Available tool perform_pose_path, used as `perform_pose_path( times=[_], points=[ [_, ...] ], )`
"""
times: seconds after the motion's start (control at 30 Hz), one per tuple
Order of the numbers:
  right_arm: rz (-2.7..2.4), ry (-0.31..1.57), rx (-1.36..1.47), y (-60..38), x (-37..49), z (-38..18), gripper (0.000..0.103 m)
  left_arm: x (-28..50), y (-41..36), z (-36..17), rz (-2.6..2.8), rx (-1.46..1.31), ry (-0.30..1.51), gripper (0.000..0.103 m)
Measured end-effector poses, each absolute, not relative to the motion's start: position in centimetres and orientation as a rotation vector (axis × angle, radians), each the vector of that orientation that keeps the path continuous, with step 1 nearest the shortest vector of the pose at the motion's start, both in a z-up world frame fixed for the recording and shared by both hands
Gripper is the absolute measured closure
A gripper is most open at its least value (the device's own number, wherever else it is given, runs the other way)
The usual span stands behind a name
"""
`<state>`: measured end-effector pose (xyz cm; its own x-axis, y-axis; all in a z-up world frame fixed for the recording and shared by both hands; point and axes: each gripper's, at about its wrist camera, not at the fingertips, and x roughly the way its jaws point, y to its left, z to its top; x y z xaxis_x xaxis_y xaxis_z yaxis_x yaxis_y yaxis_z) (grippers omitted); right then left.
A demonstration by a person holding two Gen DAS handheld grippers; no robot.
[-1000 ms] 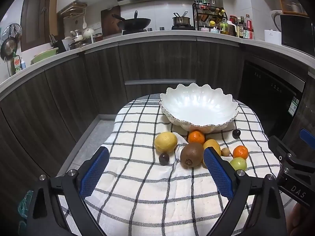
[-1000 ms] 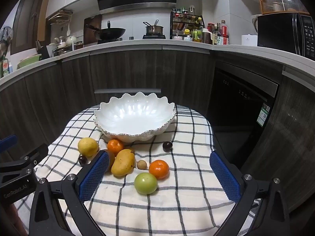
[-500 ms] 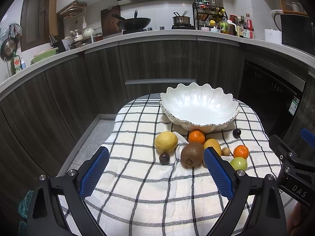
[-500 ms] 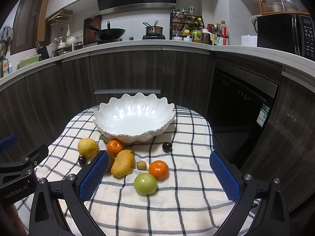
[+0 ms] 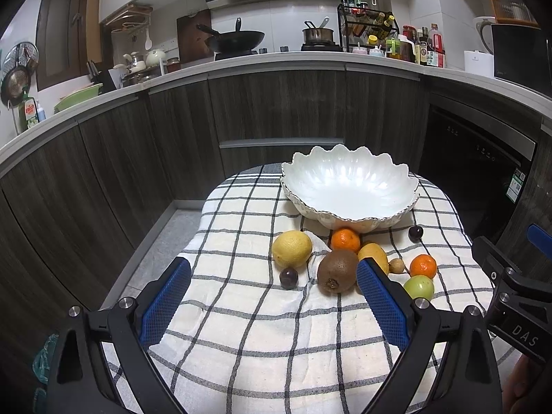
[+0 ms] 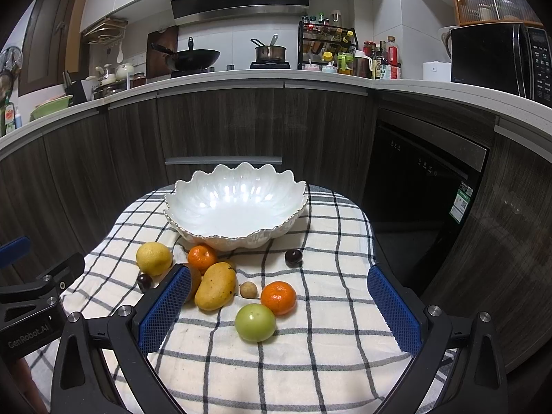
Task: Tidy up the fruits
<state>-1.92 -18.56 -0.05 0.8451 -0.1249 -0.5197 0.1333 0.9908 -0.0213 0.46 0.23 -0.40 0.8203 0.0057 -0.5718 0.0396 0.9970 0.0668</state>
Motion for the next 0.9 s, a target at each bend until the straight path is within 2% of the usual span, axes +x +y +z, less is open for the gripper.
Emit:
perform_pose_path(
  times=[0.9],
  points=[
    [-0.138,0.551,0.017,-18.58,-1.84,0.03,0.000,0.67,0.29,-0.82,-0.020,0.081,0.615,0.005]
  ],
)
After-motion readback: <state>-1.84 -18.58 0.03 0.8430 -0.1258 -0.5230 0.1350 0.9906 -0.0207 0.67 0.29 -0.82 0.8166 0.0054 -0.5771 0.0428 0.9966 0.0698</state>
